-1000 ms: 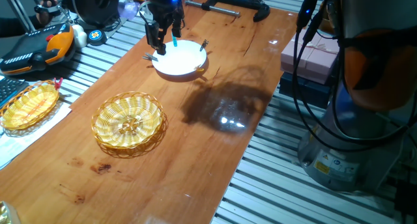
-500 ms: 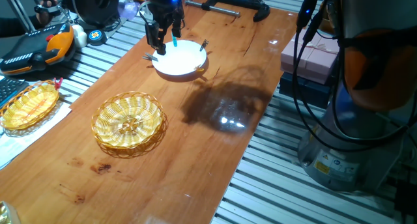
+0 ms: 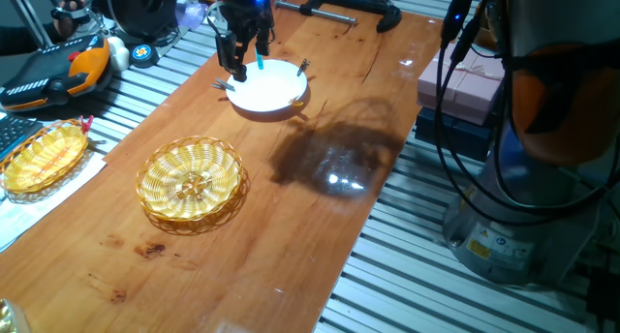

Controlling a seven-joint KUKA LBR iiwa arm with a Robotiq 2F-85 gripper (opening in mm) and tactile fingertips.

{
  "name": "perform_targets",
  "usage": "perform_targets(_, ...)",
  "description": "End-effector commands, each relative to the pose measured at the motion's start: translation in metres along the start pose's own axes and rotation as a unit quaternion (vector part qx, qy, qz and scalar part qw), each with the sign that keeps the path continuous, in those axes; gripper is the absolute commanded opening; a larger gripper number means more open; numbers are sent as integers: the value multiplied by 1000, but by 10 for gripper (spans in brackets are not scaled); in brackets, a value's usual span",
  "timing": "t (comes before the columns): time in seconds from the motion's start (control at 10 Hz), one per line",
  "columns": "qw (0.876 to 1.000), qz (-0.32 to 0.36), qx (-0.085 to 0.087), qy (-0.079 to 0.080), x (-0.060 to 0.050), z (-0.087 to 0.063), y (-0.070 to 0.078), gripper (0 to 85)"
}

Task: Use a clamp

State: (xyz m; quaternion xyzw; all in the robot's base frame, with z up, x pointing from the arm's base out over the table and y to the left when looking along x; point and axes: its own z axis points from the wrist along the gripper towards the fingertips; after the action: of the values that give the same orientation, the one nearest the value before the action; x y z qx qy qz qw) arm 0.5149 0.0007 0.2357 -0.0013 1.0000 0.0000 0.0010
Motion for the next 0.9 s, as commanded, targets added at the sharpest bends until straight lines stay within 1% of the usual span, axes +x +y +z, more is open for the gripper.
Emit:
perform_targets(0.0, 969, -204, 29, 133, 0, 0, 0, 7)
perform_targets(0.4, 969, -204, 29, 133, 0, 0, 0, 7)
perform_targets(0.8, 969, -207, 27, 130, 0, 0, 0, 7)
